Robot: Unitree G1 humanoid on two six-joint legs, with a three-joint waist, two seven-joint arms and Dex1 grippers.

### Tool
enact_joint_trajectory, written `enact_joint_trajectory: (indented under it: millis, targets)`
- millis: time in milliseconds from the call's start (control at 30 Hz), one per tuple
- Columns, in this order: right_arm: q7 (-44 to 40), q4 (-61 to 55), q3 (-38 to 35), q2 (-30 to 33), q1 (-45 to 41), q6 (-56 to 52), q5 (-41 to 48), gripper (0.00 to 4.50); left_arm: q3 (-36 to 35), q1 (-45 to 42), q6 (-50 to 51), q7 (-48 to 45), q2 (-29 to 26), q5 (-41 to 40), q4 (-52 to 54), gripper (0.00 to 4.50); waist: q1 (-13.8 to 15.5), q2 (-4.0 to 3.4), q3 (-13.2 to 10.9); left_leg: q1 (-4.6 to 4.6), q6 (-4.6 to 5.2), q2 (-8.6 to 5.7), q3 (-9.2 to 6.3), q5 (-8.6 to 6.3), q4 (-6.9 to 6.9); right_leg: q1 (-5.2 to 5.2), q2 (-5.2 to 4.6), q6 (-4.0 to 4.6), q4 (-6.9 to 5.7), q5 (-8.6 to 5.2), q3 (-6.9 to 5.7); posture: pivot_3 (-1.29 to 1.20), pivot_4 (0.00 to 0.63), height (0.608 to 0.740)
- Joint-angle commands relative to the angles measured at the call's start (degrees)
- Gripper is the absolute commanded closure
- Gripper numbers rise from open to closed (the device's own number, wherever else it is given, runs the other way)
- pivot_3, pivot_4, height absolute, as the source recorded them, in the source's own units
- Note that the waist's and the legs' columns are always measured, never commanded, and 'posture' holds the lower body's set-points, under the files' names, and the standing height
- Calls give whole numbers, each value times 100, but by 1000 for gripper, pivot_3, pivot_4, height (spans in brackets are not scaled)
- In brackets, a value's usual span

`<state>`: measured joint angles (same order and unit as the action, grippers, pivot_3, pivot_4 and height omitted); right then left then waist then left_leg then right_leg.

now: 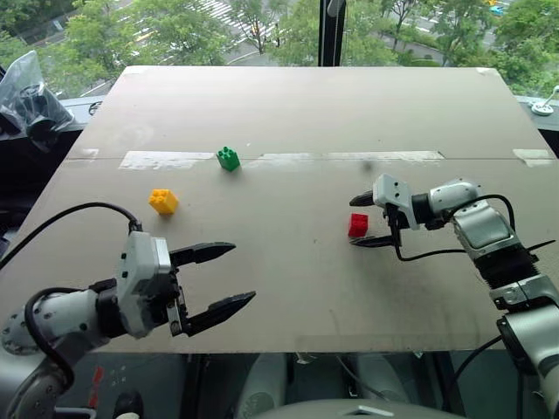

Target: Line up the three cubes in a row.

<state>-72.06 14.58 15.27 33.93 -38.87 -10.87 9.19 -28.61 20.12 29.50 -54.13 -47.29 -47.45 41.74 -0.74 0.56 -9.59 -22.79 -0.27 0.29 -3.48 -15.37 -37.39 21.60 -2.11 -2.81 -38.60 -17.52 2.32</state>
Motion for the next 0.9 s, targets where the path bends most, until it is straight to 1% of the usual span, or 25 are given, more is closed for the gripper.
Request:
enact_joint_trajectory:
  millis: [33, 67, 100, 167, 233, 300, 400, 500, 600, 667, 767, 900]
  targets:
    - [324, -1971, -1305, 473, 903, -793, 1078, 42, 316, -671, 551, 1243, 233, 59, -358, 0, 53, 1, 1, -5, 2, -1, -9, -1, -2, 0, -3, 0, -1, 0, -2, 0, 150, 740]
    - [454, -2491, -1626, 583, 1293, -1032, 1332, 42, 444, -941, 872, 1606, 185, 126, -504, 0, 117, 1, 1, -7, 9, -2, -13, -5, -3, 0, -6, 0, 1, 0, -2, 0, 150, 740]
    - [636, -2957, -1896, 634, 1675, -1110, 1451, 42, 564, -1209, 1069, 1779, 146, 147, -670, 0, 167, 6, 4, -11, 13, -3, -23, -8, -5, 0, -6, 0, -1, 0, -3, 0, 150, 740]
    - [982, -3659, -2266, 655, 2268, -1071, 1529, 42, 734, -1619, 1228, 1819, 113, 138, -962, 0, 146, 12, 7, -9, 14, -2, -24, -8, -6, -1, -1, 0, -9, 0, -5, 0, 150, 740]
    - [1332, -4370, -2502, 772, 2910, -1564, 1677, 42, 982, -2068, 1221, 1473, 78, 80, -1313, 0, 90, 12, 7, 3, 15, -3, -6, -9, -8, 0, 7, -1, -20, 0, 0, 0, 150, 740]
    - [1626, -4823, -2608, 916, 3325, -2073, 1787, 42, 1216, -2420, 1229, 1078, 24, 47, -1634, 0, 41, 15, 9, 5, 14, -4, -3, -8, -9, -1, 8, -1, -25, 0, -1, 0, 150, 740]
    - [1856, -4941, -2440, 1190, 3515, -2318, 1542, 42, 1551, -2754, 1152, 349, -173, 94, -1898, 0, -47, 15, 9, 14, 13, -5, 6, -7, -10, -2, 11, -1, -31, 0, 7, 0, 150, 740]
    - [2053, -4586, -2068, 1177, 3143, -2544, 1465, 42, 1769, -2769, 993, -431, -418, 109, -1817, 0, -124, 15, 9, 16, 10, -3, 8, -5, -10, -1, 15, -1, -30, 0, 10, 0, 150, 740]
    - [1851, -3989, -1510, 1157, 2600, -2353, 1249, 42, 1835, -2569, 674, -902, -601, 303, -1634, 0, -163, 15, 9, 15, 4, -1, 7, -1, -9, -1, 16, 0, -26, 0, 10, 0, 150, 740]
    - [1733, -3630, -1218, 1138, 2297, -2162, 1085, 42, 1798, -2491, 654, -1002, -661, 307, -1571, 0, -156, 13, 7, 12, 3, -2, 10, -1, -9, 0, 14, -1, -22, 0, 12, 0, 150, 740]
    - [1421, -2733, -653, 830, 1481, -1924, 887, 42, 1612, -2213, 617, -1002, -733, 348, -1323, 0, -160, 15, 6, 8, 6, -1, 8, -3, -9, 1, 13, -1, -20, -1, 9, 0, 150, 740]
    - [1151, -2076, -268, 563, 969, -1665, 704, 42, 1333, -1892, 635, -836, -709, 285, -974, 0, -153, 14, 6, 7, 9, 0, 6, -4, -9, 4, 11, -1, -21, -1, 9, 0, 150, 740]
